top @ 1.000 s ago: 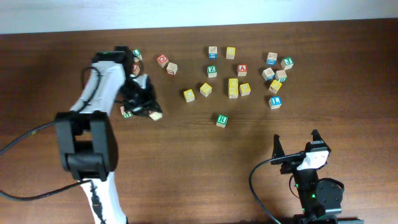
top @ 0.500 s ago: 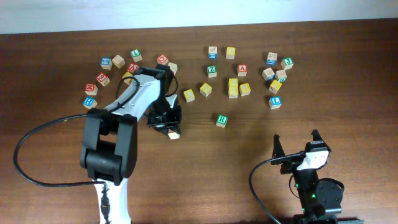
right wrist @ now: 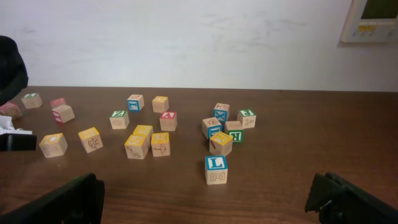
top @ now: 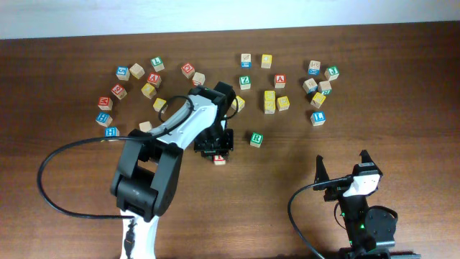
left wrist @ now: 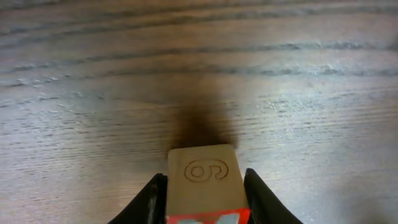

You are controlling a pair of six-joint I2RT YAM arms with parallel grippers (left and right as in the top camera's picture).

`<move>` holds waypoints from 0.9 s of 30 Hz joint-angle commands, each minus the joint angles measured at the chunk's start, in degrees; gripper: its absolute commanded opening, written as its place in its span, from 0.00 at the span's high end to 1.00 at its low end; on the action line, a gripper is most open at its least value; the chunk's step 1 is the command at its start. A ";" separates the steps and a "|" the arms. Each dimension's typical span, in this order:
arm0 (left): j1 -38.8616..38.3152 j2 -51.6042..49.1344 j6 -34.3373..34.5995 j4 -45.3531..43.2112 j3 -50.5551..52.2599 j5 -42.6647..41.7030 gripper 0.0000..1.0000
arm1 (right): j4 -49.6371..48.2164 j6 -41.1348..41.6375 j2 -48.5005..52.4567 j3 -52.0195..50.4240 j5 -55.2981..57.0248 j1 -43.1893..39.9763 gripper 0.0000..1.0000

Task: Spell out ICRA
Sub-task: 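Carry the red I block forward and set it down center-front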

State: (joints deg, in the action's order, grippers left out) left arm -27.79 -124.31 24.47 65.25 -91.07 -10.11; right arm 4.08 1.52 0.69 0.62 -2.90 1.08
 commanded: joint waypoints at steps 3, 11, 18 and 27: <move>0.04 -0.72 1.22 0.20 0.28 1.36 0.63 | 0.24 0.46 -0.33 -0.31 -0.31 -0.35 0.02; 0.04 -0.72 1.16 0.74 0.28 1.36 0.77 | 0.24 0.46 -0.33 -0.31 -0.31 -0.35 0.02; 0.04 -0.72 -0.55 0.79 0.26 1.38 0.73 | 0.24 0.46 -0.33 -0.31 -0.31 -0.35 0.02; 0.09 -0.72 -1.25 1.53 -1.53 1.38 0.56 | 0.24 0.46 -0.33 -0.31 -0.31 -0.35 0.02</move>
State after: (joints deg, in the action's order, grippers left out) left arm -27.79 -124.31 24.23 66.00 -91.07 -9.34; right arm 4.08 1.56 0.69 0.62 -2.90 1.08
